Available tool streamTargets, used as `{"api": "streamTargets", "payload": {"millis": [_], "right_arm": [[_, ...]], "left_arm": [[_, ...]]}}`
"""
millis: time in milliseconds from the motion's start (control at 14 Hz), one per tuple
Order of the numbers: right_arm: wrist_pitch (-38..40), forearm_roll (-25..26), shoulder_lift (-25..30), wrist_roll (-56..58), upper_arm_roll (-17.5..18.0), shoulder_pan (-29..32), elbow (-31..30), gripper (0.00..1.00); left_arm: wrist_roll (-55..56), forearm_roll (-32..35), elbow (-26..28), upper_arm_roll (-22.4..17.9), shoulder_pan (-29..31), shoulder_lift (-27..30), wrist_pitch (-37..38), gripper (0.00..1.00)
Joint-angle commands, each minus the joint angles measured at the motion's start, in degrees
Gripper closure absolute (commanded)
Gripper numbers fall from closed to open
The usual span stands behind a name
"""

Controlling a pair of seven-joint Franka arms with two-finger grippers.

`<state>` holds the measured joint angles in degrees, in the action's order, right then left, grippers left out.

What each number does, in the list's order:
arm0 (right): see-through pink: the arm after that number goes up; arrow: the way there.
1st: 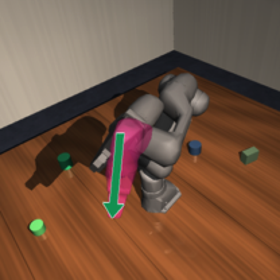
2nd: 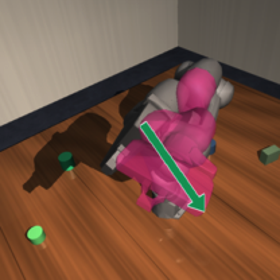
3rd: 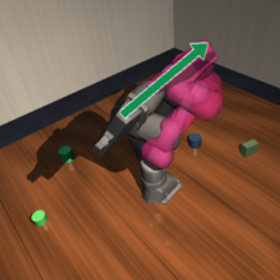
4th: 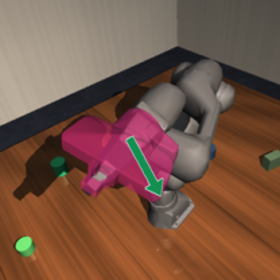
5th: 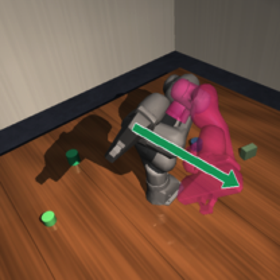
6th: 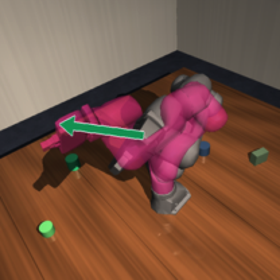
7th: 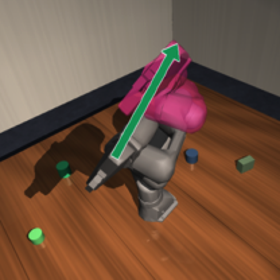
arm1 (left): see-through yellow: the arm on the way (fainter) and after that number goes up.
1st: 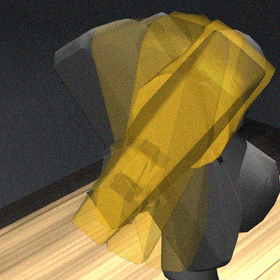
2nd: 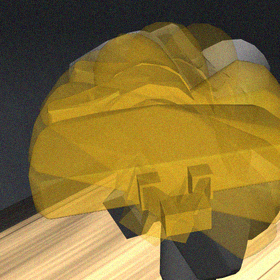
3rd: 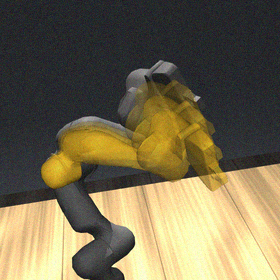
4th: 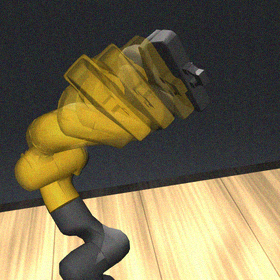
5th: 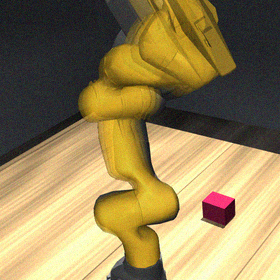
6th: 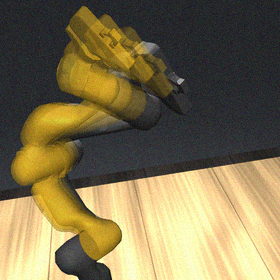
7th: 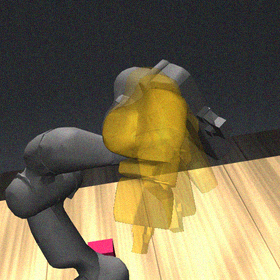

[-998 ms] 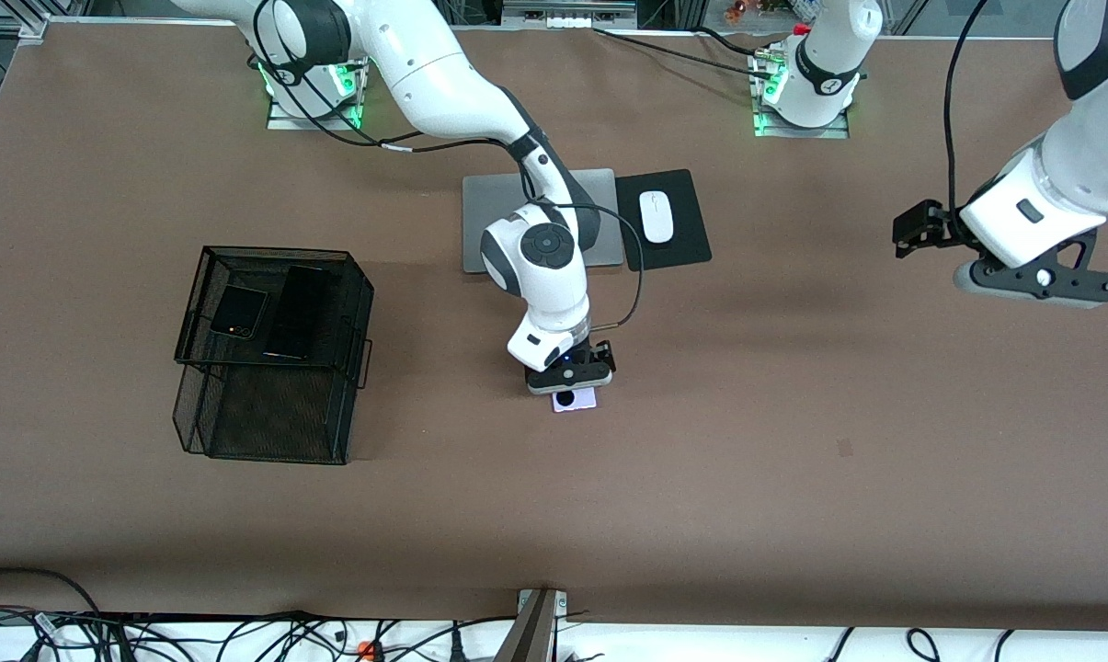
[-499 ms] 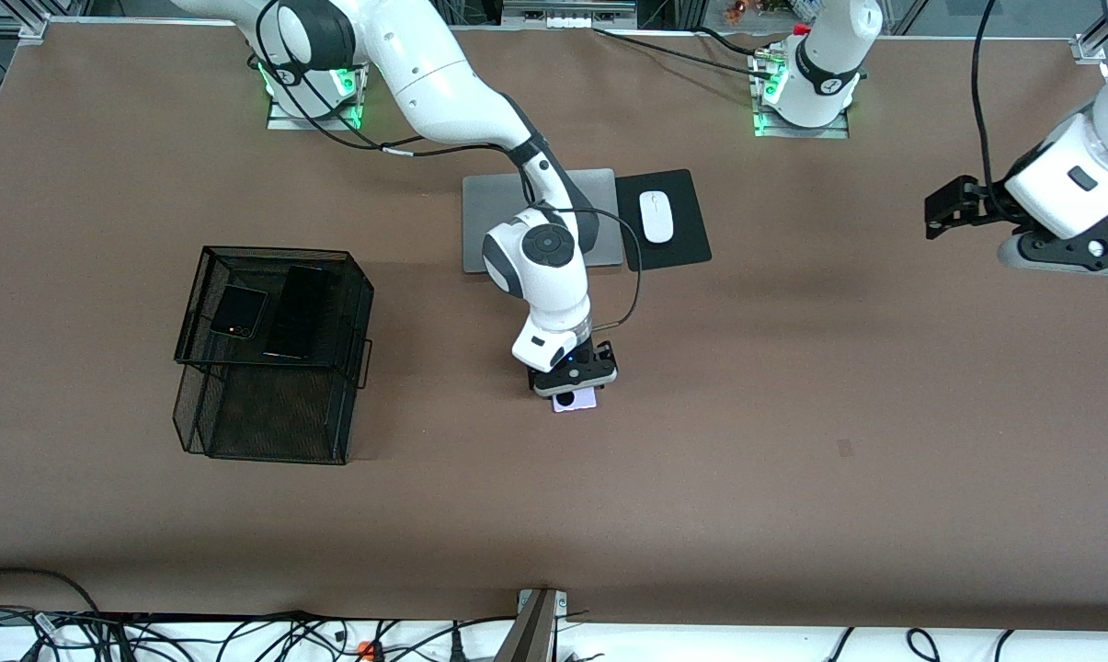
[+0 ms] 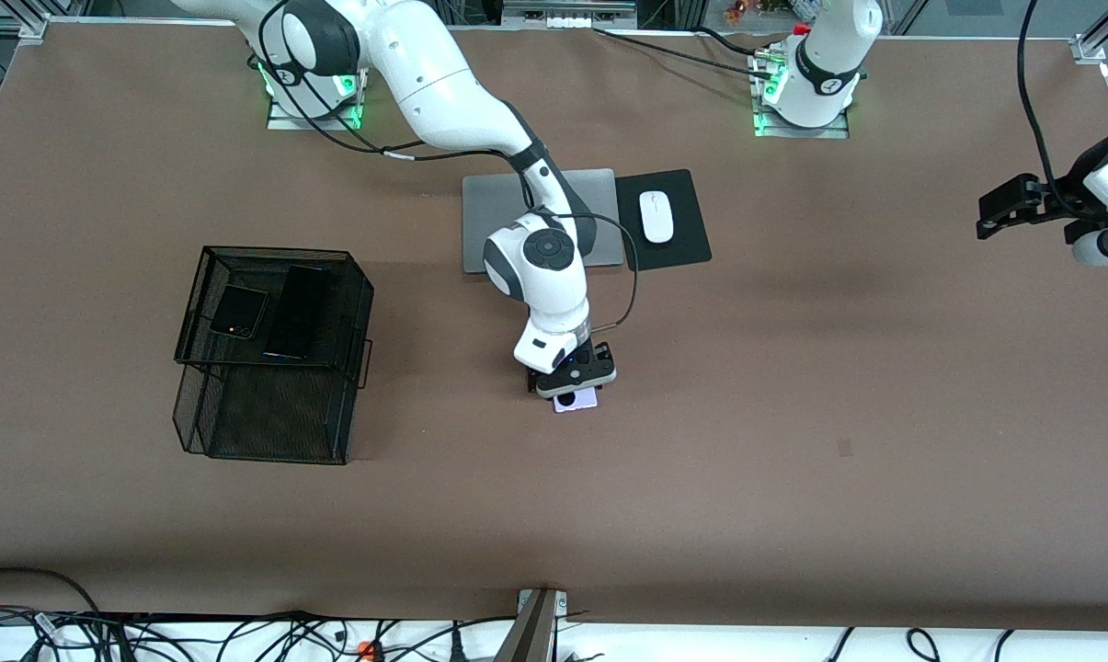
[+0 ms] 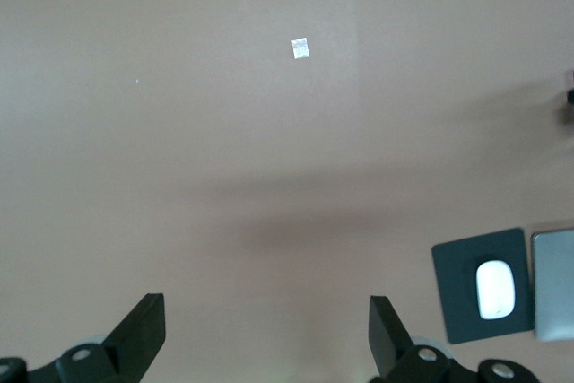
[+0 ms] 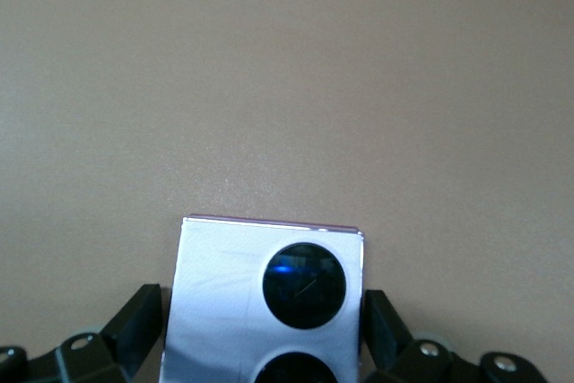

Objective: Place phones with both arms
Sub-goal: 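Carry the white phone into the basket with the right gripper and release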

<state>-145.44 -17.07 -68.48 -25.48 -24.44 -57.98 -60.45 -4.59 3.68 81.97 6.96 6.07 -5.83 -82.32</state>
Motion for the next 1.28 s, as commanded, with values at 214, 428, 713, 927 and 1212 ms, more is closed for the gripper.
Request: {"api": "streamTargets", "payload": {"millis": [214, 428, 713, 927, 1212], "right_arm": [[-0.28, 0.90, -0.78, 0.69, 0.54, 0.76, 1.48, 0.44], [0.33, 1.34, -0.17, 1.04, 0.10, 0.94, 1.39, 0.92], [14.08, 0.55, 6.75, 1.39, -4.63, 1.81, 1.48, 0.92], [24.74, 0.20, 15.72, 6.11, -4.30, 8.13, 1.30, 0.92], [34.86, 0.20, 22.94, 22.72, -4.65, 19.81, -1.15, 0.90]], "left_arm": [[5.17, 0.10, 1.18, -0.91, -4.14, 0.64, -0.91, 0.00], [5.21, -1.99, 1.18, -0.81, -4.05, 1.08, -0.74, 0.00], [5.38, -2.53, 1.09, -0.11, -3.61, 1.52, 0.14, 0.00], [5.38, -2.62, 1.00, -0.20, -3.52, 1.26, -0.03, 0.00], [5.21, -2.44, 0.30, -0.90, -1.60, 1.17, -0.30, 0.00]]}}
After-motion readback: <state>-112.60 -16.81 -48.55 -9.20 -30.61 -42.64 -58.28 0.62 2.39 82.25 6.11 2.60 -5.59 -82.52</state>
